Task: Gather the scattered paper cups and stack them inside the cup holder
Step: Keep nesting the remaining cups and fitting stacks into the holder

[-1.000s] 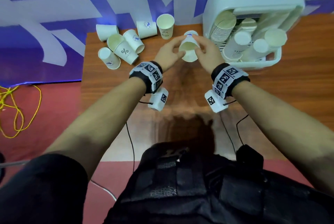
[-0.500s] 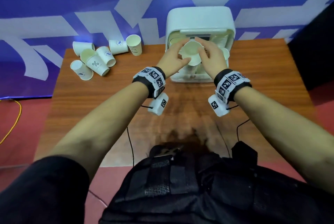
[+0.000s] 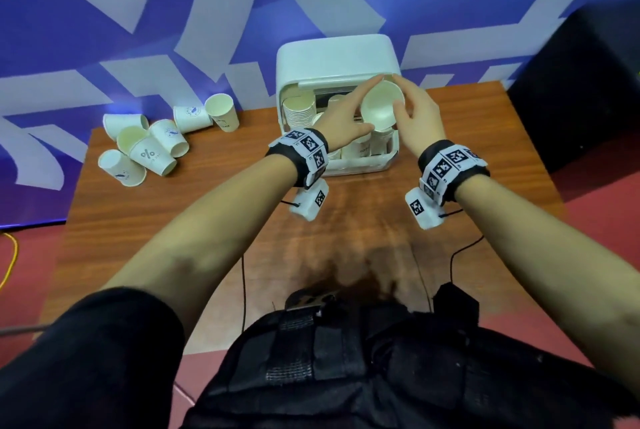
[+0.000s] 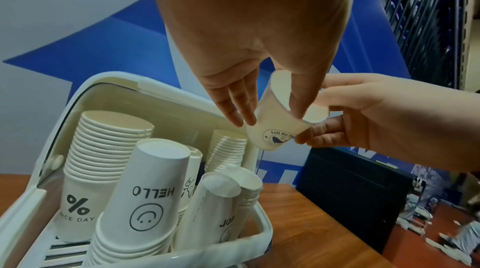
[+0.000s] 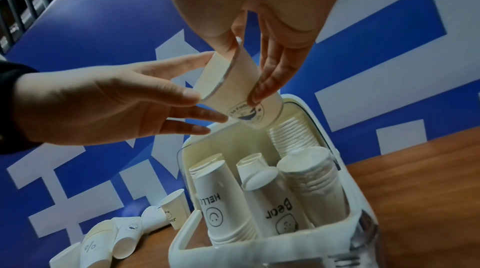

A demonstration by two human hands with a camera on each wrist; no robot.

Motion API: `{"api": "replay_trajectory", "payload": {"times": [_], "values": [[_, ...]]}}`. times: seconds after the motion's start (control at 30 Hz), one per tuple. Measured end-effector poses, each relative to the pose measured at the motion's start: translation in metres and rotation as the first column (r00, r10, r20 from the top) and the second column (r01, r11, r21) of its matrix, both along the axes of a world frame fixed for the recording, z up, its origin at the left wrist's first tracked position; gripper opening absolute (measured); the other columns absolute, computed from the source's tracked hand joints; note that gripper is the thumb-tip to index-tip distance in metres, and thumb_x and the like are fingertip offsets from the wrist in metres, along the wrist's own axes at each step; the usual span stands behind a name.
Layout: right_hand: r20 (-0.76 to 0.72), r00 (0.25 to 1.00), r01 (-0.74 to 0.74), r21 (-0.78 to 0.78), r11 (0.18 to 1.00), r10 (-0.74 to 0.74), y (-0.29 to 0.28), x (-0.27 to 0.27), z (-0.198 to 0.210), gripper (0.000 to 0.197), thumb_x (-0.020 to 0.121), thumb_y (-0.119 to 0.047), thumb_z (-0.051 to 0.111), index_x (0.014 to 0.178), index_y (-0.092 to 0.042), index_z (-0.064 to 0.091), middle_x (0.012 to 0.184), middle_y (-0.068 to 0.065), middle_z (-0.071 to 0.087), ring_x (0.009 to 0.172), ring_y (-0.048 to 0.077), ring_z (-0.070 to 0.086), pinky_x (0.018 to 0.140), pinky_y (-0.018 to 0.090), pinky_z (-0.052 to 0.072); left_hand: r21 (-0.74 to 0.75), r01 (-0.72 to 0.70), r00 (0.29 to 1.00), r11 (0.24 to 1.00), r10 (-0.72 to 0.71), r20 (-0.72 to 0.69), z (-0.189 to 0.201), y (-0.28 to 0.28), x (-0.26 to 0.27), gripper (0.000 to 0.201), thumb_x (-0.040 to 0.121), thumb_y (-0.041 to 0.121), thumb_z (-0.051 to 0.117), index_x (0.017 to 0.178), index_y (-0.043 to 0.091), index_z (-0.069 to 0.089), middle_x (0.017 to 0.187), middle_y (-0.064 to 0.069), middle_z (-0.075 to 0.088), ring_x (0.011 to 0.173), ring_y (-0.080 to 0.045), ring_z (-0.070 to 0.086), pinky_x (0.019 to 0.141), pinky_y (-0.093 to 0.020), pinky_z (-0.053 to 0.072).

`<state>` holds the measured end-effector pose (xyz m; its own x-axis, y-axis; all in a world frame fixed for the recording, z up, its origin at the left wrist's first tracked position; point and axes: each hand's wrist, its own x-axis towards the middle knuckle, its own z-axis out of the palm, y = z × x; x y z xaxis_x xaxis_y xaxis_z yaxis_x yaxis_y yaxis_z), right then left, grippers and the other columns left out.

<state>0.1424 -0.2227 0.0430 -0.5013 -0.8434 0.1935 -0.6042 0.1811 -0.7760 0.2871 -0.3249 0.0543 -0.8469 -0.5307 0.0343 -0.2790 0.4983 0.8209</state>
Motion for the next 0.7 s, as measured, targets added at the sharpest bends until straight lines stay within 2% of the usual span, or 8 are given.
{"api": "replay_trajectory", "payload": {"times": [0.07, 0.17, 0.23, 0.4, 0.5, 0.57, 0.63, 0.7], "values": [[0.012, 1.000, 0.000, 0.010, 1.000, 0.000, 0.002, -0.003, -0.005, 0.044, 0.096, -0.019, 0.041, 0.139, -0.025, 0.045, 0.127, 0.007, 0.056, 0.107, 0.015, 0.052, 0.094, 0.026, 0.042, -0.029, 0.027, 1.000, 0.999, -0.027, 0.007, -0.006, -0.002, -0.003, 0.083, 0.081, 0.010, 0.068, 0.151, 0.020, 0.023, 0.140, -0.005, 0.046, 0.114, -0.009, 0.045, 0.099, -0.021, 0.040], [0.042, 0.999, 0.022, 0.034, 0.999, -0.024, 0.002, -0.008, -0.014, 0.043, 0.095, -0.017, 0.043, 0.138, -0.022, 0.047, 0.125, 0.008, 0.055, 0.109, 0.017, 0.052, 0.095, 0.026, 0.041, -0.020, 0.077, 0.997, 0.997, -0.077, 0.009, -0.012, -0.002, -0.010, 0.080, 0.083, 0.014, 0.070, 0.149, 0.013, 0.024, 0.145, -0.007, 0.041, 0.118, -0.011, 0.045, 0.099, -0.013, 0.038], [0.041, 0.998, 0.035, 0.042, 0.998, -0.037, 0.001, -0.012, -0.021, 0.043, 0.094, -0.015, 0.044, 0.137, -0.021, 0.049, 0.127, 0.010, 0.055, 0.112, 0.019, 0.053, 0.095, 0.024, 0.040, -0.011, 0.092, 0.996, 0.996, -0.092, 0.017, -0.017, -0.001, -0.015, 0.081, 0.084, 0.019, 0.071, 0.149, 0.011, 0.023, 0.149, -0.007, 0.037, 0.125, -0.013, 0.044, 0.105, -0.022, 0.037], [0.042, 0.998, 0.045, 0.060, 0.997, -0.048, -0.002, -0.017, -0.033, 0.043, 0.095, -0.014, 0.044, 0.137, -0.021, 0.049, 0.124, 0.010, 0.055, 0.100, 0.012, 0.050, 0.090, 0.021, 0.039, -0.040, 0.070, 0.997, 0.997, -0.069, 0.032, -0.028, -0.002, -0.023, 0.078, 0.084, 0.018, 0.070, 0.148, 0.010, 0.026, 0.147, -0.009, 0.040, 0.128, -0.014, 0.042, 0.107, -0.025, 0.033], [0.082, 0.995, 0.053, 0.069, 0.996, -0.059, -0.004, -0.019, -0.038, 0.043, 0.097, -0.019, 0.042, 0.140, -0.021, 0.044, 0.129, 0.008, 0.054, 0.112, 0.015, 0.051, 0.100, 0.033, 0.043, -0.047, 0.039, 0.997, 0.998, -0.035, 0.066, -0.036, -0.005, -0.027, 0.080, 0.083, 0.015, 0.070, 0.148, 0.012, 0.024, 0.146, -0.010, 0.041, 0.129, -0.018, 0.043, 0.109, -0.030, 0.033], [0.104, 0.993, 0.055, 0.075, 0.996, -0.063, -0.006, -0.022, -0.043, 0.046, 0.097, -0.023, 0.041, 0.143, -0.024, 0.040, 0.130, 0.006, 0.054, 0.117, 0.017, 0.051, 0.101, 0.039, 0.043, -0.050, 0.018, 0.995, 0.999, -0.013, 0.098, -0.040, -0.008, -0.029, 0.079, 0.084, 0.015, 0.069, 0.149, 0.013, 0.022, 0.147, -0.011, 0.040, 0.132, -0.023, 0.042, 0.106, -0.025, 0.031], [0.119, 0.992, 0.042, 0.078, 0.996, -0.051, -0.007, -0.024, -0.046, 0.048, 0.096, -0.022, 0.040, 0.144, -0.028, 0.037, 0.124, 0.005, 0.055, 0.111, 0.018, 0.053, 0.098, 0.041, 0.046, -0.046, 0.001, 0.992, 0.999, 0.005, 0.127, -0.044, -0.010, -0.032, 0.080, 0.086, 0.015, 0.068, 0.149, 0.013, 0.019, 0.147, -0.013, 0.040, 0.131, -0.024, 0.042, 0.099, -0.020, 0.030], [0.134, 0.990, 0.033, 0.069, 0.997, -0.042, -0.008, -0.026, -0.047, 0.048, 0.096, -0.018, 0.040, 0.143, -0.031, 0.039, 0.119, 0.003, 0.054, 0.102, 0.016, 0.053, 0.095, 0.037, 0.047, -0.034, -0.020, 0.988, 0.999, 0.025, 0.152, -0.047, -0.012, -0.034, 0.083, 0.087, 0.018, 0.066, 0.151, 0.015, 0.013, 0.148, -0.014, 0.039, 0.131, -0.026, 0.043, 0.103, -0.025, 0.033]]}}
